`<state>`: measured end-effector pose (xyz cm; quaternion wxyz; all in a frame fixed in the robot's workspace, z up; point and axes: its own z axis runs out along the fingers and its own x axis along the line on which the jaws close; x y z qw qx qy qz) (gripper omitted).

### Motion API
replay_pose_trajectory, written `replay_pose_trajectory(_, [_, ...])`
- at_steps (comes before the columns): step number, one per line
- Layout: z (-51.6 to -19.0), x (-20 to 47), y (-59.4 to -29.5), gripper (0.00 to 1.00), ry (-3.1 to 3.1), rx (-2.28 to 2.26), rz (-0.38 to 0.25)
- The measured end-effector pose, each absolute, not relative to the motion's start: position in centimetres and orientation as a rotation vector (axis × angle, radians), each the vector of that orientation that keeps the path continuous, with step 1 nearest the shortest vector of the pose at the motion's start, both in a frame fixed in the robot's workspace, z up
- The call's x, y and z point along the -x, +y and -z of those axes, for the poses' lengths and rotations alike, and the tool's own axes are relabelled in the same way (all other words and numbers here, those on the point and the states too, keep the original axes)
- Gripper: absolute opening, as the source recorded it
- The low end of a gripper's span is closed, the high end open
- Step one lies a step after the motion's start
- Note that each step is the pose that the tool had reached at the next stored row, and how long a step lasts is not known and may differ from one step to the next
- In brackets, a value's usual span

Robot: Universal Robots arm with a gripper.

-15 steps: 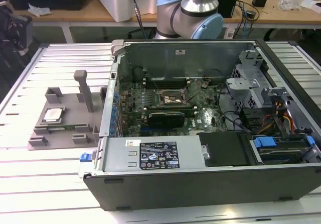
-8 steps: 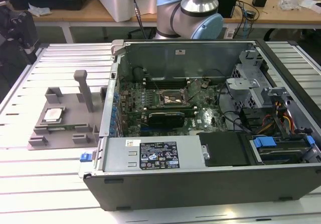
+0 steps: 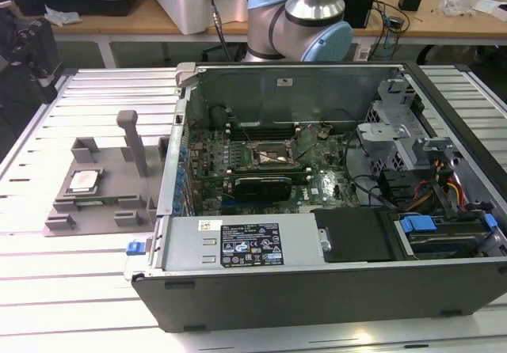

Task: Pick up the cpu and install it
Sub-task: 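Pick up the cpu and move it towards the insertion slot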

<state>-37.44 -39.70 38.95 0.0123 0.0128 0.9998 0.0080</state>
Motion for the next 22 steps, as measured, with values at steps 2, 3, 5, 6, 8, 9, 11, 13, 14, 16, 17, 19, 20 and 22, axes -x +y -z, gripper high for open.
replay_pose_trajectory(2, [-38.4,37.4,-39.5,0.66,3.117,-0.011,-0.023])
replay_pose_trajectory(3, [-38.2,37.4,-39.4,0.66,3.117,-0.005,-0.023])
replay_pose_trajectory(5, [-37.9,37.4,-39.4,0.66,3.117,0.004,-0.023])
replay_pose_trajectory(6, [-37.6,37.4,-39.4,0.66,3.118,0.005,-0.023])
replay_pose_trajectory(8, [-37.2,37.4,-39.4,0.66,3.118,0.005,-0.023])
replay_pose_trajectory(9, [-36.9,37.4,-39.4,0.66,3.119,0.005,-0.023])
replay_pose_trajectory(11, [-36.5,37.4,-39.4,0.66,3.12,0.005,-0.023])
replay_pose_trajectory(13, [-35.9,37.4,-39.4,0.66,3.12,0.005,-0.023])
replay_pose_trajectory(14, [-35.7,37.4,-39.4,0.66,3.12,0.005,-0.023])
replay_pose_trajectory(16, [-35.2,37.4,-39.4,0.66,3.121,0.005,-0.023])
replay_pose_trajectory(17, [-35.0,37.4,-39.4,0.66,3.122,0.005,-0.023])
replay_pose_trajectory(19, [-34.5,37.4,-39.4,0.66,3.122,0.005,-0.024])
replay_pose_trajectory(20, [-34.3,37.4,-39.4,0.66,3.122,0.005,-0.024])
replay_pose_trajectory(22, [-33.9,37.4,-39.4,0.66,3.122,0.006,-0.024])
